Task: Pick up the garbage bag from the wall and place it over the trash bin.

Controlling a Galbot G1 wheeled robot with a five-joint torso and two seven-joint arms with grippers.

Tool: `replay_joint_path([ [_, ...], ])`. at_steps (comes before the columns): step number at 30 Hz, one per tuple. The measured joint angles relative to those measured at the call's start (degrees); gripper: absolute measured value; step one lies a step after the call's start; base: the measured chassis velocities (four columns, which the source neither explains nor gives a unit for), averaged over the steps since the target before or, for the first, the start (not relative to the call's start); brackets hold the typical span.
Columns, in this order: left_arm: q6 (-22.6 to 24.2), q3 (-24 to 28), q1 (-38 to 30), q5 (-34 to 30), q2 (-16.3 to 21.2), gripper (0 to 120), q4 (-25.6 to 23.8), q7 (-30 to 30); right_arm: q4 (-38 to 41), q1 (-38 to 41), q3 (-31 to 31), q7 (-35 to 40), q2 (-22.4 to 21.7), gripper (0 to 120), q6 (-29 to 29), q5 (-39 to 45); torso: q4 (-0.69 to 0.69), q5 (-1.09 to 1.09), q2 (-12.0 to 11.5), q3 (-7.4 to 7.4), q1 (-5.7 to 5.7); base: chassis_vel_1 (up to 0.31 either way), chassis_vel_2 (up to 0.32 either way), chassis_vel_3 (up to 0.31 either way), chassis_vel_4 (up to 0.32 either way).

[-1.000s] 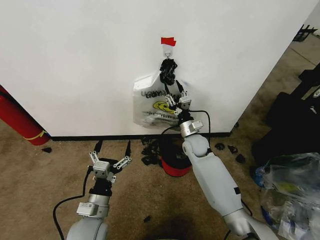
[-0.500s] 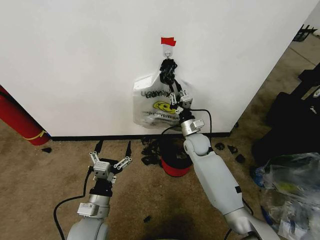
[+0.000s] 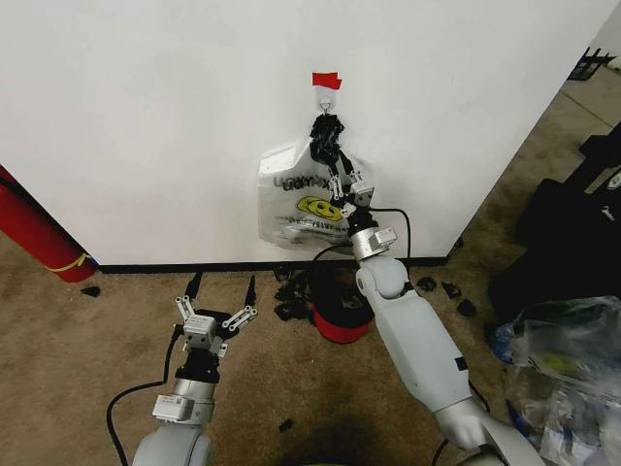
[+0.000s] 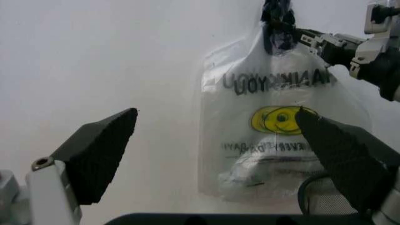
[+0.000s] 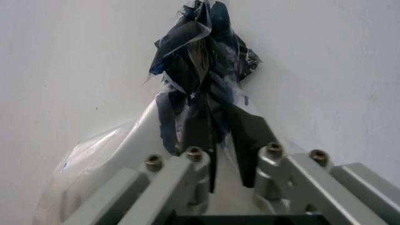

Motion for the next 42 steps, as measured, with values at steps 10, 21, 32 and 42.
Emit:
replay_joint_path([
  [10,-0.2,0.0,-0.2,0.0,0.1,100,0.3,0.0,0.5,-0.6,0.0,0.0,0.0,0,0.2,0.0,0.0,0.0,0.0,0.0,0.0,0.0,0.0,0.0,0.0],
  [21,-0.4,-0.1,0.0,-0.1,0.7,100,0.2,-0.1,4.5,-5.8,0.6,-0.5,-2.0,0,0.3,-0.3,0.0,0.0,0.0,0.0,0.0,0.0,0.0,0.0,0.0],
  [32,-0.4,-0.1,0.4,-0.1,0.9,100,-0.6,-0.1,8.9,-12.4,2.0,-2.3,-3.9,0,0.5,-0.4,0.0,0.01,0.0,-0.01,0.0,0.0,0.0,0.0,0.0],
  [42,-0.7,-0.3,2.3,-0.1,1.0,100,-2.8,-0.1,12.9,-23.1,6.4,-14.4,-7.3,0,3.7,1.7,0.0,0.01,0.0,-0.01,0.0,0.0,0.0,0.0,0.0],
])
